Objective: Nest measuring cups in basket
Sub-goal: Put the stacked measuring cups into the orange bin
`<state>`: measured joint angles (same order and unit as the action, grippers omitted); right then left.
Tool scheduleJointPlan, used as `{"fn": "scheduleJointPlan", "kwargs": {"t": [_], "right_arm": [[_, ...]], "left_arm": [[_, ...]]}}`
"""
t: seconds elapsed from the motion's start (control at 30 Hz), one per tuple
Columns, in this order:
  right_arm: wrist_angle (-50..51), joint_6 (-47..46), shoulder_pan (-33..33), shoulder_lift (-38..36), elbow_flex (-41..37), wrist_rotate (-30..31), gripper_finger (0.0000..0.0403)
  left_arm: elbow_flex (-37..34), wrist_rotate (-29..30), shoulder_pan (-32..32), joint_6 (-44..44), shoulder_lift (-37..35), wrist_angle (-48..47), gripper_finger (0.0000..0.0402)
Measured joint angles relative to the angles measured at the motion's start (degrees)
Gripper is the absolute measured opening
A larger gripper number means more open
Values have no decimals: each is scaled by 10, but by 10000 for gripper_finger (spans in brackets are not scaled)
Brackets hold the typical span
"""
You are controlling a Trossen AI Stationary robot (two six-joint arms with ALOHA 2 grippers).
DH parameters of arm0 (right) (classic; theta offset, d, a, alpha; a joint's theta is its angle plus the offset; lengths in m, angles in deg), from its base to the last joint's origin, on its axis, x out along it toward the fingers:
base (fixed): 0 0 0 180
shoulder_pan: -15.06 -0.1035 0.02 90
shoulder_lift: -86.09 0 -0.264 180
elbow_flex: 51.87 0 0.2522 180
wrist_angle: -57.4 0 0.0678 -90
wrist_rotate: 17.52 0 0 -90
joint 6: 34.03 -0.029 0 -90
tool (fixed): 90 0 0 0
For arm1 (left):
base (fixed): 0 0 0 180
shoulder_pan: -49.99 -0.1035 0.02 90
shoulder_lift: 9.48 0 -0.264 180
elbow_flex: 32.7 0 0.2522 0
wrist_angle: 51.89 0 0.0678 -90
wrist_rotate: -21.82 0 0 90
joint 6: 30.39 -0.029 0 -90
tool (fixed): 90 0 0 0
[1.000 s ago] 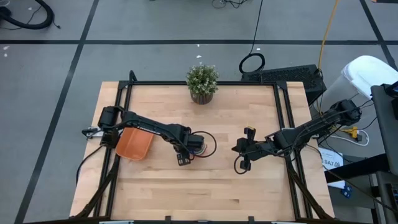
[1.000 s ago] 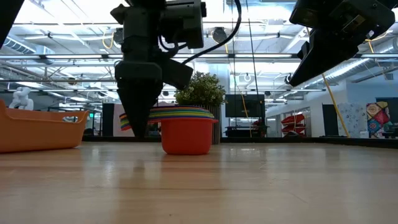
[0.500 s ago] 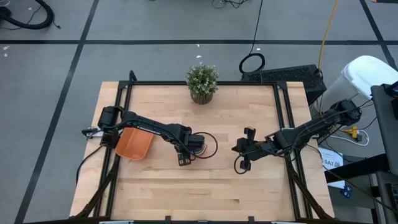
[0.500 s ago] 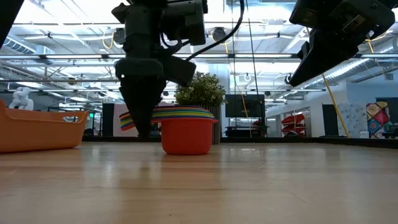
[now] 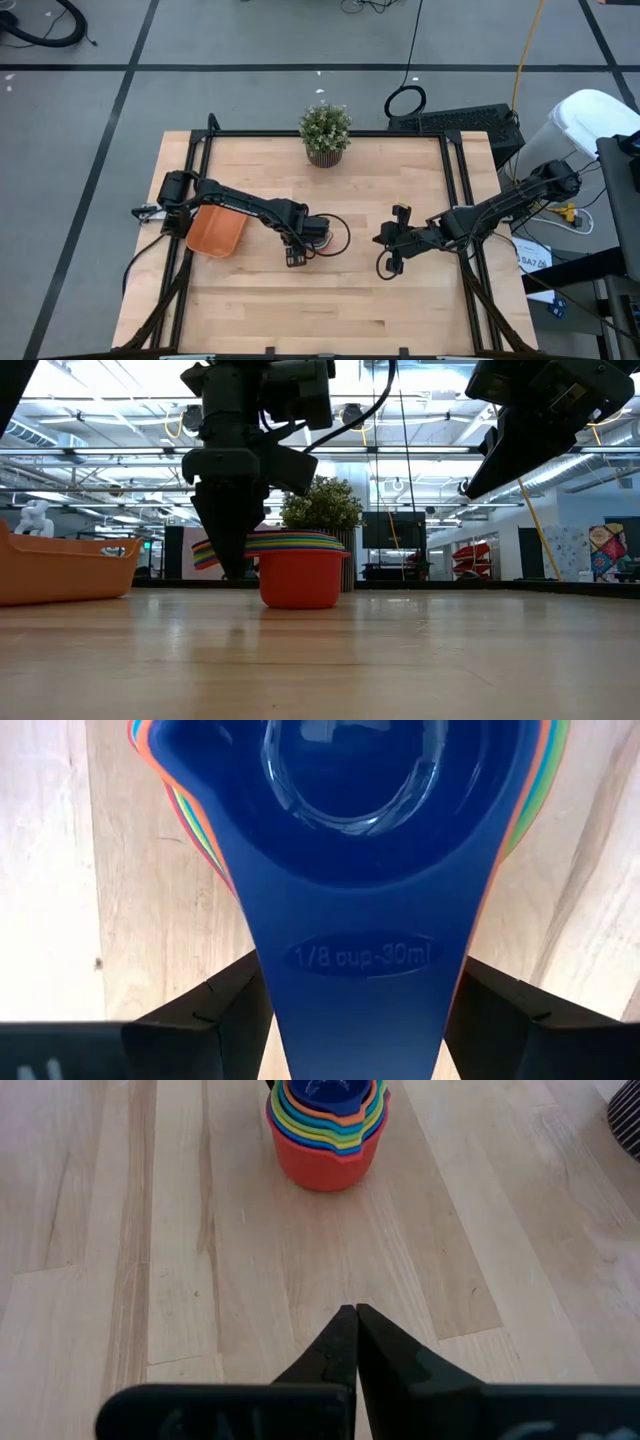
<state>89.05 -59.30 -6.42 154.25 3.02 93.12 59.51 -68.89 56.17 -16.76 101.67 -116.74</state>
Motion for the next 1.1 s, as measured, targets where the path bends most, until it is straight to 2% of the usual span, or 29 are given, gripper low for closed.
{"fn": "scheduleJointPlan", "kwargs": {"t": [0.27,0.5,1.1], "right_arm": [[0,0,0,0,0,0,0],[0,0,0,0,0,0,0],[0,-5,0,0,0,0,0]], "left_arm": [[0,5,0,-5,0,10,237],[0,7,-2,-4,0,10,153],[0,7,-2,19,0,12,149]]}}
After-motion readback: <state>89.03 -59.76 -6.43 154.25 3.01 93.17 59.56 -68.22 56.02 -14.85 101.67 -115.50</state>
